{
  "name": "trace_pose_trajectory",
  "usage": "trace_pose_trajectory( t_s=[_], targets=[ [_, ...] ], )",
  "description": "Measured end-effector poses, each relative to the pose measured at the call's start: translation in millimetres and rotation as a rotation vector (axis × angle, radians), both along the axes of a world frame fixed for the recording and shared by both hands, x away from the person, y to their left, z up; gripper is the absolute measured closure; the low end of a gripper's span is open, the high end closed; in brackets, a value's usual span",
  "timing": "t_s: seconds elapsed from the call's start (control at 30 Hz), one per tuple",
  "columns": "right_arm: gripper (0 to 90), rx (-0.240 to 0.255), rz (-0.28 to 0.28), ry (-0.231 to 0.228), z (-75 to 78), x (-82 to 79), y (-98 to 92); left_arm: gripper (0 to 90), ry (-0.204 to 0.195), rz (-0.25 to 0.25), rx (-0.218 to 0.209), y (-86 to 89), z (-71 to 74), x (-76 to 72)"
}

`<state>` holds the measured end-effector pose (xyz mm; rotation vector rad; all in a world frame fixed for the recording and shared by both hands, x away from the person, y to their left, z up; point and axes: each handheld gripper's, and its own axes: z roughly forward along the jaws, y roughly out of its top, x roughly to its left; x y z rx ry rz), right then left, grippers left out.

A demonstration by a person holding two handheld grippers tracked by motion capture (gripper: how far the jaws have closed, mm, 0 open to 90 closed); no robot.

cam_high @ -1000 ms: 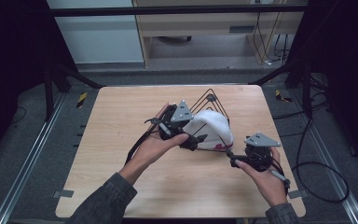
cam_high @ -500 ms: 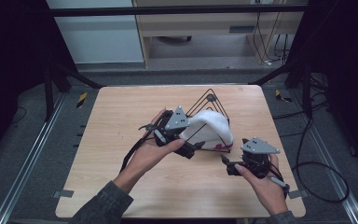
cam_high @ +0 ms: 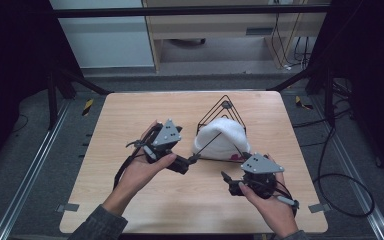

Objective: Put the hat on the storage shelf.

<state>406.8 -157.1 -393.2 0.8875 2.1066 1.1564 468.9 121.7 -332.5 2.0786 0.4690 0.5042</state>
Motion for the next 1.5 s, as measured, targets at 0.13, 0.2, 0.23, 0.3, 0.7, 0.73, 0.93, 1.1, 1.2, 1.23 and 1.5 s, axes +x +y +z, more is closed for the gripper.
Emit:
trace_pose_trajectory(
  t_s=[0.13,0.2,0.23,0.3,0.7,0.73,0.93,1.1,1.2,1.23,1.5],
  targets=[
    [13.4,-0.055,0.027,-0.030,0.6,-1.9,15.3,2.8,0.013,0.049,-0.034,22.9,-4.7,-2.6],
    [12.9,-0.056,0.053,-0.038,3.2,-1.9,24.4,3.0,0.010,0.068,-0.030,32.1,-5.2,-3.9],
    [12.9,-0.056,0.059,-0.041,3.9,-1.3,27.4,3.0,0.004,0.081,-0.027,38.5,-5.0,-4.7],
    [12.7,-0.058,0.078,-0.043,5.0,0.8,35.0,3.0,0.001,0.098,-0.026,47.4,-4.3,-5.8],
    [13.4,-0.033,0.167,0.019,-5.8,15.9,89.2,3.0,0.000,0.204,0.032,112.1,-15.6,-20.1],
    [13.4,-0.033,0.167,0.019,-5.8,15.9,89.2,3.1,0.000,0.204,0.032,112.1,-15.6,-20.1],
    [13.2,-0.019,0.209,0.053,-14.1,27.4,113.4,3.3,0.022,0.259,0.040,142.8,-28.3,-20.8],
    [13.2,-0.008,0.232,0.089,-24.2,36.5,130.0,3.3,0.042,0.314,0.008,169.0,-41.2,-24.6],
    [13.1,-0.008,0.244,0.100,-31.2,40.3,144.0,3.3,0.061,0.343,0.015,180.1,-50.6,-24.4],
    [13.1,-0.007,0.246,0.104,-33.6,41.8,148.4,3.3,0.068,0.348,0.020,183.0,-53.4,-23.9],
    [13.0,-0.009,0.266,0.165,-46.9,55.8,175.9,3.3,0.099,0.398,0.017,205.1,-69.8,-20.5]
  ],
)
